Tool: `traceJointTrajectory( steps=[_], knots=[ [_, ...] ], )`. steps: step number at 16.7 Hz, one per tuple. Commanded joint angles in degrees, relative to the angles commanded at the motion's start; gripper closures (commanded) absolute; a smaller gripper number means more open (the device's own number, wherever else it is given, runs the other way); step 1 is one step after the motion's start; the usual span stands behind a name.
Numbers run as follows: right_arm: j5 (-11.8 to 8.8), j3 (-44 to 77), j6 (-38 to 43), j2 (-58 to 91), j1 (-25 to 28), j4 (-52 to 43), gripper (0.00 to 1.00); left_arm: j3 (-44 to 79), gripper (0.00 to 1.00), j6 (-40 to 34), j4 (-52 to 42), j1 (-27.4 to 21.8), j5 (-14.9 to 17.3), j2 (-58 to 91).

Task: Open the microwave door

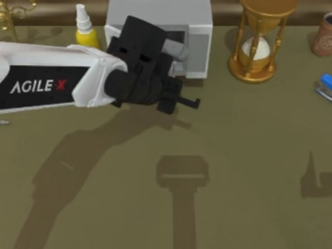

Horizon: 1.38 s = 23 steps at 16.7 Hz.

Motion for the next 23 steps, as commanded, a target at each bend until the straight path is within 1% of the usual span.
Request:
traceJointTrajectory(
  steps=[10,12,19,23],
  knots=[
    [0.0,0.0,0.0,0.0,0.0,0.0,0.00,0.0,1.00,0.0,0.0,0.0,0.0,0.0],
    [0.0,0.0,0.0,0.0,0.0,0.0,0.00,0.1,1.00,-0.2,0.0,-0.4,0.6,0.0],
    [0.0,0.0,0.0,0.0,0.0,0.0,0.00,-2.3,1.00,3.5,0.6,1.3,3.1,-1.7],
    [0.0,0.0,0.0,0.0,0.0,0.0,0.00,-2.4,1.00,3.6,0.6,1.3,3.1,-1.7]
  ],
)
